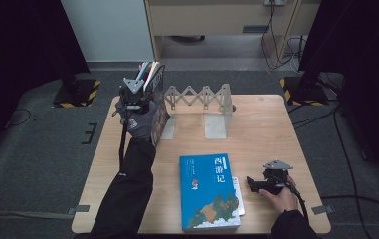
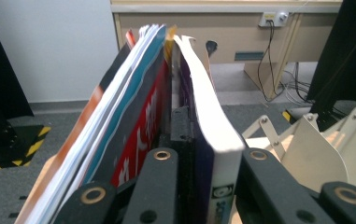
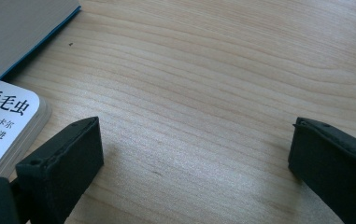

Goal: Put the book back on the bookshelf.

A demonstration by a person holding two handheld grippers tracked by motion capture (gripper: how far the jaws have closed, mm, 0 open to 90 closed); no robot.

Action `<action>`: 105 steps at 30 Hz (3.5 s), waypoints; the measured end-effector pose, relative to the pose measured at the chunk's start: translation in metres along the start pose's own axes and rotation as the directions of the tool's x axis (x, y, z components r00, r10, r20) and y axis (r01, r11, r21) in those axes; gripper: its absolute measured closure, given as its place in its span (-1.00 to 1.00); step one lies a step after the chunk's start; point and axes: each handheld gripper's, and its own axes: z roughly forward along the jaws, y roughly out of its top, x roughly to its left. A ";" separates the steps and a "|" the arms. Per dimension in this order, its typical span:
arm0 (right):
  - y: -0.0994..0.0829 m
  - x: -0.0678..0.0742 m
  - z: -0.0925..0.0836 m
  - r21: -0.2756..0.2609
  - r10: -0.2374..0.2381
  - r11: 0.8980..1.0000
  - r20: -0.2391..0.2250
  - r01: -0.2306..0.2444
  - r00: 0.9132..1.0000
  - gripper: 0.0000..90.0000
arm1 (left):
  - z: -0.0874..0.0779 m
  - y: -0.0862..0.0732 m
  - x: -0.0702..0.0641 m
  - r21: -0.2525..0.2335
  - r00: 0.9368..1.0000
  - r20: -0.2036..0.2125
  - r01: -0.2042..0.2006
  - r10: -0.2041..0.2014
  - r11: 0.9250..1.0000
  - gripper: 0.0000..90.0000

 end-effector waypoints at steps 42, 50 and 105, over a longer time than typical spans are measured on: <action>0.000 0.000 0.000 -0.001 -0.002 1.000 -0.001 0.002 1.000 -0.92 | -0.064 0.003 -0.008 -0.100 0.993 0.057 -0.096 0.102 0.990 0.27; 0.000 0.000 0.000 0.000 0.000 1.000 -0.001 0.000 1.000 -0.93 | -0.083 0.010 -0.010 -0.124 0.989 0.096 -0.099 0.111 0.987 0.19; 0.038 0.025 -0.035 -0.176 -0.017 0.984 -0.123 -0.005 0.992 -0.45 | -0.087 -0.147 -0.009 0.242 0.910 0.414 -0.122 0.011 0.963 -0.29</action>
